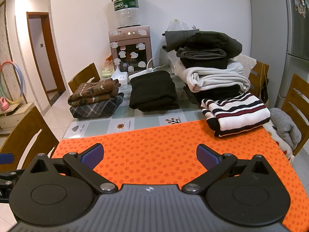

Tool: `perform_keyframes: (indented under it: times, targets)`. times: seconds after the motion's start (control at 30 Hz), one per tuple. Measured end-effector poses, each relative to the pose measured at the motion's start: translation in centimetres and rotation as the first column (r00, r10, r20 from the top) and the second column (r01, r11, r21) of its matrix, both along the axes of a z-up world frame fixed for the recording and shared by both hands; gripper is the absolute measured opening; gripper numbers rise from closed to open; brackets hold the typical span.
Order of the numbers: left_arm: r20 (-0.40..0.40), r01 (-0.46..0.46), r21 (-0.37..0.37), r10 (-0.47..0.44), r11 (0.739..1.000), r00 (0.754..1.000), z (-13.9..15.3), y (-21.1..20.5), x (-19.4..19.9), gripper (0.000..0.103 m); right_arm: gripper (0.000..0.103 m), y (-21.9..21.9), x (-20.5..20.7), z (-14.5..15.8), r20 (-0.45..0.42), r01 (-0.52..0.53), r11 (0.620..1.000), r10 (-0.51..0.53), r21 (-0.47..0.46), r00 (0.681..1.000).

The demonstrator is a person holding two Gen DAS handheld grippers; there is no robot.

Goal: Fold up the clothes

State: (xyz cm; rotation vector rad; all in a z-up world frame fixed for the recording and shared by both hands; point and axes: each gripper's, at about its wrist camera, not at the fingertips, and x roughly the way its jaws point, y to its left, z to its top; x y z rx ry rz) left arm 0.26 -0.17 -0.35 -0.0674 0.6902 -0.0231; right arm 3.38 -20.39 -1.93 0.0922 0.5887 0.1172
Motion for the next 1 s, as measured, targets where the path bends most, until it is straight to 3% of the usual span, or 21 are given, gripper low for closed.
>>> perform_keyframes:
  times: [1.0]
  targets:
    - [-0.016,0.004,-0.005,-0.004,1.0,1.0,-0.11,0.12,0.39,0.103,0.103,0.2,0.4,-0.31,-0.014,-0.003,1.0,0.003,0.004,1.0]
